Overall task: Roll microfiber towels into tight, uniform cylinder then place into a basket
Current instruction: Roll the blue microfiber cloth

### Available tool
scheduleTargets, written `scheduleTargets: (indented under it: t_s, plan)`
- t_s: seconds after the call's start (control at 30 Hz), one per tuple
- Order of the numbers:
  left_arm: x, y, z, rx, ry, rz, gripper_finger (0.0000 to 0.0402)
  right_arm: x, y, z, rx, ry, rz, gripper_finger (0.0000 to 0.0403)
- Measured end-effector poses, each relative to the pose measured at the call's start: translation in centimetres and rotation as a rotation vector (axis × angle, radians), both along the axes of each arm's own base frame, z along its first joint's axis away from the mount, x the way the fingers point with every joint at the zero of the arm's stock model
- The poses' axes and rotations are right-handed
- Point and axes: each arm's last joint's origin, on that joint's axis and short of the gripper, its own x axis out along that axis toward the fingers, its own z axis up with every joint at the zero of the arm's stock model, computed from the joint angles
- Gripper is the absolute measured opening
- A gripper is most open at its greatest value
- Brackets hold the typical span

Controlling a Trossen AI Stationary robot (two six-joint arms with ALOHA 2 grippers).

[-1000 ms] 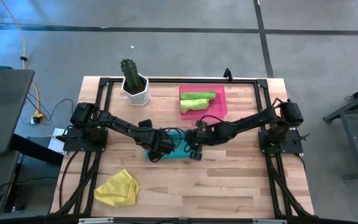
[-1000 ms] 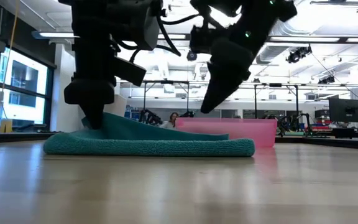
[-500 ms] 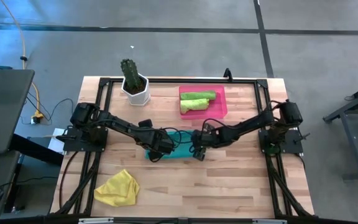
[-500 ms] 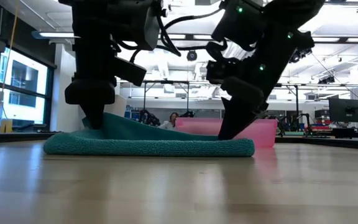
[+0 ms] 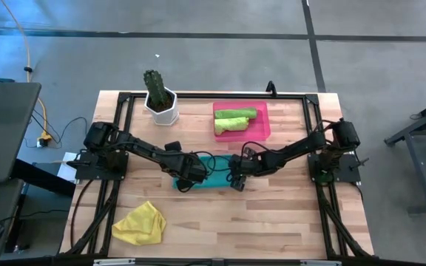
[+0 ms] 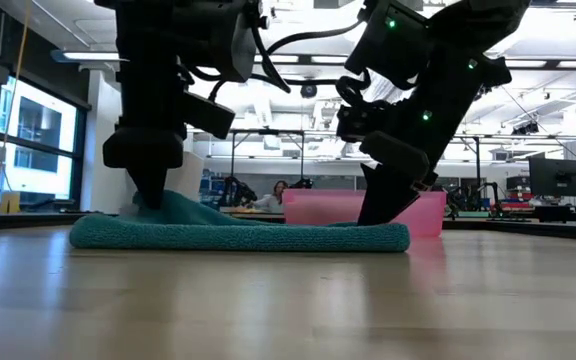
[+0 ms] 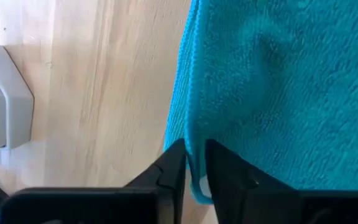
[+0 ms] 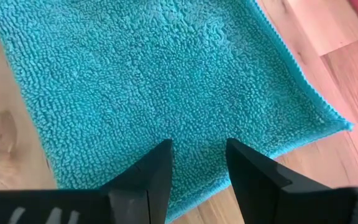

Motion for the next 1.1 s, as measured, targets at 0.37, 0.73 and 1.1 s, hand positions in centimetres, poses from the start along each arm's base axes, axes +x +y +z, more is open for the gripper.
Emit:
scheduleTargets:
  t_s: [0.37,0.73,1.1]
  plan:
    - [-2.0,0.6,1.4,0.242,0.216,-0.029,0.0126,0.0,0.0,0.0,-0.006,0.003,0.011,0.0144]
    - [0.8,-3.9,0.6,-0.1,-0.044,-0.261,0.0118,0.2,-1.5,0.0,-0.166,0.065,0.235,0.0144]
    - [1.6,-5.1,-1.0,-0.05,-0.3,-0.055,0.0118,0.2,-3.6,0.0,-0.318,0.141,0.44,0.0144]
